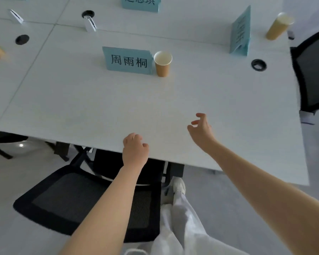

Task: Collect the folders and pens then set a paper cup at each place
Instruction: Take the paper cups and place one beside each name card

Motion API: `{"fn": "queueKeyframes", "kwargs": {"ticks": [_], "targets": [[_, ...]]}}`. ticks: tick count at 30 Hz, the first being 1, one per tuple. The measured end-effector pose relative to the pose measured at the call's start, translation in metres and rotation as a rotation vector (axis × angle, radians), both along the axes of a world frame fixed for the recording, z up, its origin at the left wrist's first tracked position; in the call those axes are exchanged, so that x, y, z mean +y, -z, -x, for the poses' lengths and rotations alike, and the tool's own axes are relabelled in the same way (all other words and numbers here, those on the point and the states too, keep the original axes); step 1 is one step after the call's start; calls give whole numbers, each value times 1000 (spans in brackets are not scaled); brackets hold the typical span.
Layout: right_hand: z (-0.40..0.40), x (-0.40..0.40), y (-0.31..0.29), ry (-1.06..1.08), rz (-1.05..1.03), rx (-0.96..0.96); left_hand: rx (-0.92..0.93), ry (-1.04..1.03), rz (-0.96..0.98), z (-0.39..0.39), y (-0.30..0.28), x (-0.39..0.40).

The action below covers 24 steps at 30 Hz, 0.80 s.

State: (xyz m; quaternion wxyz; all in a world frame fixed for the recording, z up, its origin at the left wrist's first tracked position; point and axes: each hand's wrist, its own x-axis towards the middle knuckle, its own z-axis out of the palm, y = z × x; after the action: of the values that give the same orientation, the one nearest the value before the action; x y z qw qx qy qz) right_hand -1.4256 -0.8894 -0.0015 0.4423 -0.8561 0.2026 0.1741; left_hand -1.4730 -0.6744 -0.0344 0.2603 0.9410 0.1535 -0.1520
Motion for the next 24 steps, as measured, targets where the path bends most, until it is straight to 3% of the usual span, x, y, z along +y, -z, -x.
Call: {"fn": "queueKeyframes", "kwargs": {"ticks": [11,19,24], "targets": [[166,-91,-39,193,-80,-29,-158,146,233,105,-56,-145],[239,-251,-52,358,-51,-59,-136,227,216,129,-58,-281],[256,-365,-57,330,-58,-74,-140,255,200,146,-71,-397]]}}
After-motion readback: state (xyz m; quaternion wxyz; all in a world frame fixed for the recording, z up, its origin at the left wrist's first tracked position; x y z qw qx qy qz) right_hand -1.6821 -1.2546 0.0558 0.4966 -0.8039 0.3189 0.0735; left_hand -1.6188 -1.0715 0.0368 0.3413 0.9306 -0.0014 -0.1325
